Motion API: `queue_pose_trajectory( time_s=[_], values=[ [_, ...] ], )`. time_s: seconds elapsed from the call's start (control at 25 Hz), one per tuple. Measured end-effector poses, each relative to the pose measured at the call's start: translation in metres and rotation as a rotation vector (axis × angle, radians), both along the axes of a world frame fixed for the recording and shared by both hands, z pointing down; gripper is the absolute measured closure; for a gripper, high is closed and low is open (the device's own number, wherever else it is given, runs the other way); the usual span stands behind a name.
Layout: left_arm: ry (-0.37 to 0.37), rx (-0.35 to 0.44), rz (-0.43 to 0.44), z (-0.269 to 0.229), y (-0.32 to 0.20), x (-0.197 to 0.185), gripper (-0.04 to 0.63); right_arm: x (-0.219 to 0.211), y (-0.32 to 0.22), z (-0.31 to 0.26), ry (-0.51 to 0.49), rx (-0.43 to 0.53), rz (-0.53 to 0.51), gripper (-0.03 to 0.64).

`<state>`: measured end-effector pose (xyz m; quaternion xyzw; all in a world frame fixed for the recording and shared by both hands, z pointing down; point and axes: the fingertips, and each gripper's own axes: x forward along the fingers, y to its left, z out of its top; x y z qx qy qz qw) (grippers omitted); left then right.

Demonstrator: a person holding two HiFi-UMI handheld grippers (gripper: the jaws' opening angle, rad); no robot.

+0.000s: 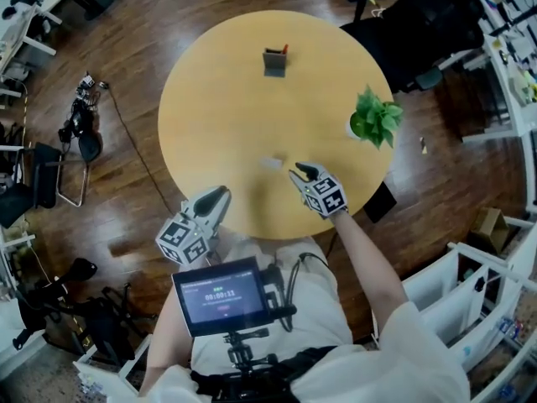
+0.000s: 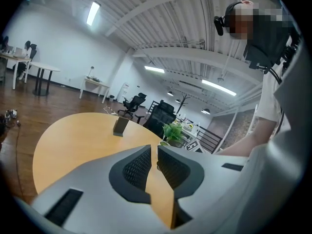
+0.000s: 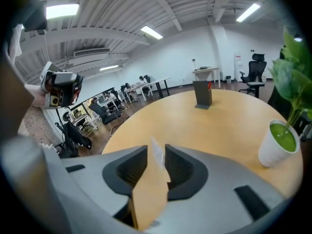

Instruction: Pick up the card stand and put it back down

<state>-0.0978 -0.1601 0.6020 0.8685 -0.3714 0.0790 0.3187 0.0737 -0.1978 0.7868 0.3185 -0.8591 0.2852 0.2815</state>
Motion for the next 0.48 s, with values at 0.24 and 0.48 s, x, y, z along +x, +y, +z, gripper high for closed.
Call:
queue_pose_trajectory(
  time_s=[0.24,0.48],
  values=[
    [-0.017,-0.016,-0.034,0.005,-0.008,0.000,0.551,-0.015,-0.016,0.045,0.042,-0.040,-0.089,0.495],
    [-0.031,-0.028,-0.067,0.006,-0.011,-0.005,0.551,-0.026,-0.019,0.083,0.091,-0.101,-0.161,0.488]
  ],
)
